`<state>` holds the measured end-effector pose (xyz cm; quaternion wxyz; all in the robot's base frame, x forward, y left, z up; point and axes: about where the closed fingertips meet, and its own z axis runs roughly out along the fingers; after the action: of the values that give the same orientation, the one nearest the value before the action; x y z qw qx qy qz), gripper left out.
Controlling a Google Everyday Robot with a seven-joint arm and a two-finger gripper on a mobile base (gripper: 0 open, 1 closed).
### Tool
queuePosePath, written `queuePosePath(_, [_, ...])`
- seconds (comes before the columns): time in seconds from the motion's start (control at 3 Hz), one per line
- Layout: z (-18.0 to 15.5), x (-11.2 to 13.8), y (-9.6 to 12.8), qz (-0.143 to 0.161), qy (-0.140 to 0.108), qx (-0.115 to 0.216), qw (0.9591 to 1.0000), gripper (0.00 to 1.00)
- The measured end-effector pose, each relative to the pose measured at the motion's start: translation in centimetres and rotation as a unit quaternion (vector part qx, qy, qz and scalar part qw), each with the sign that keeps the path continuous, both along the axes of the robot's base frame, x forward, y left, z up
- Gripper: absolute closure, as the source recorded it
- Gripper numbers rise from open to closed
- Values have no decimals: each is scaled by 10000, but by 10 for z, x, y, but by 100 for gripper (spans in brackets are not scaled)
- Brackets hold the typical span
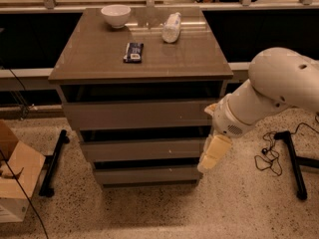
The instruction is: Open bottom drawer
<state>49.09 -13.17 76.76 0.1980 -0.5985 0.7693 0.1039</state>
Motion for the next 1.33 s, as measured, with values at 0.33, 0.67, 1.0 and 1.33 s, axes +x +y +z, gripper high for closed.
queuePosePath(0.33, [-25, 7, 16, -96, -42, 157, 9998, 0])
queuePosePath(0.67, [-71, 23, 36, -95, -79, 501, 9987, 0])
queuePosePath(1.0, [-123, 43, 42, -114, -15, 869, 9962, 0])
queuePosePath(1.33, [-179, 65, 33, -136, 323, 1296, 9910, 0])
